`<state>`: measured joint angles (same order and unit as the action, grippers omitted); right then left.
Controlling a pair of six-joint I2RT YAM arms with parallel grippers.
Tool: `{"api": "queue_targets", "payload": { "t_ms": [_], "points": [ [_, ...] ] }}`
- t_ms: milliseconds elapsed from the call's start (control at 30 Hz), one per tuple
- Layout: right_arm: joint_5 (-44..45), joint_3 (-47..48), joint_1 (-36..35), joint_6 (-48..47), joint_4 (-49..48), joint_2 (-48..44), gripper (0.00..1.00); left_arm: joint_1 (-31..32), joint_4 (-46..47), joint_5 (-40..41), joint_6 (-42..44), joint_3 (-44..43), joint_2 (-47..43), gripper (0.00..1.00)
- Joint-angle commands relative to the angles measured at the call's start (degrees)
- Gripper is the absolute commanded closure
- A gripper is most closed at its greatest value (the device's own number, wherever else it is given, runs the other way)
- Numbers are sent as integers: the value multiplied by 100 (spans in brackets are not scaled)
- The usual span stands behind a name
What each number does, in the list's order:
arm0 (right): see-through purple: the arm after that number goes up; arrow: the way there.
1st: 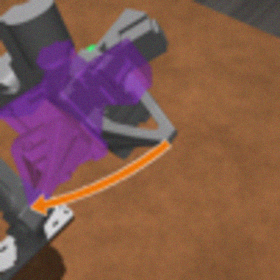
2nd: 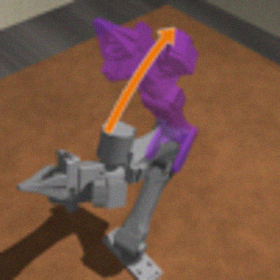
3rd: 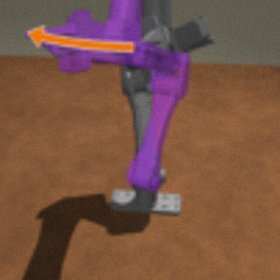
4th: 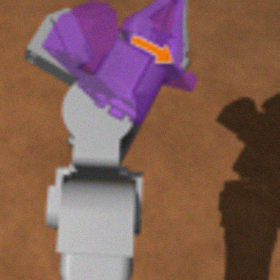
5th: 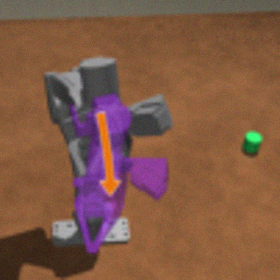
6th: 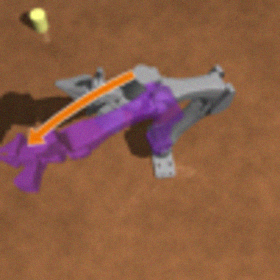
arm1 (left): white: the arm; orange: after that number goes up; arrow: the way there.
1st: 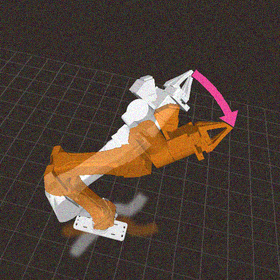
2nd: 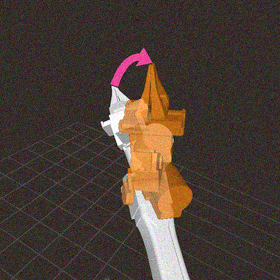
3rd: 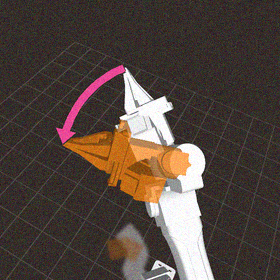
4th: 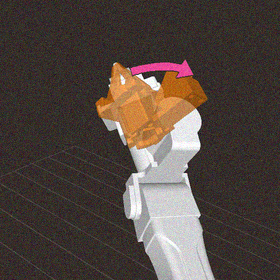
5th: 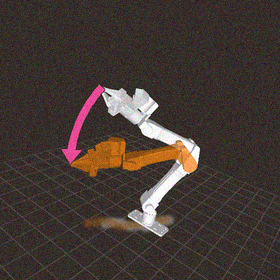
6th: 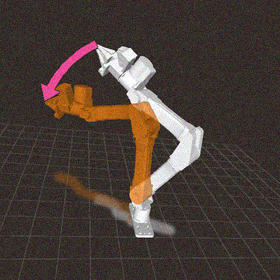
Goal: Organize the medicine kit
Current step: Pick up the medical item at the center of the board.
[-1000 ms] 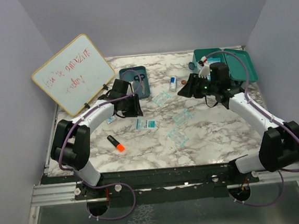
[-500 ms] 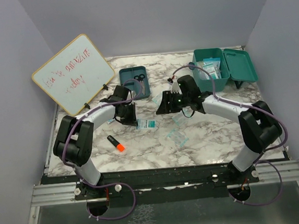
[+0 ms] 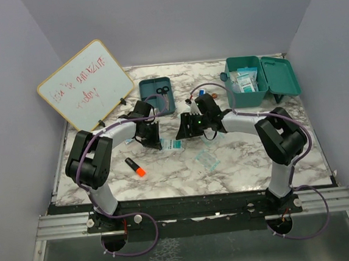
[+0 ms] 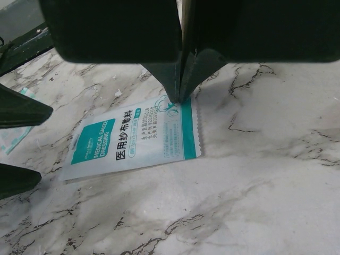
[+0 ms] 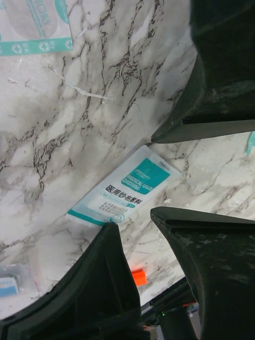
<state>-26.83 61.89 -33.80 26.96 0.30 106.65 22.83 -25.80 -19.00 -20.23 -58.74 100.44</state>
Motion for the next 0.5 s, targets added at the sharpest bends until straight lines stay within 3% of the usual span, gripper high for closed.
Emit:
{"api": "queue_targets", "payload": {
  "t_ms": [0,467],
  "points": [
    [98,208,-36,-144,-178,316,43,-15,40,4,114,-41,177,100],
    [-164,308,-72,-130,-333,723,42,-15,40,-11,107,-41,177,100]
  ]
}}
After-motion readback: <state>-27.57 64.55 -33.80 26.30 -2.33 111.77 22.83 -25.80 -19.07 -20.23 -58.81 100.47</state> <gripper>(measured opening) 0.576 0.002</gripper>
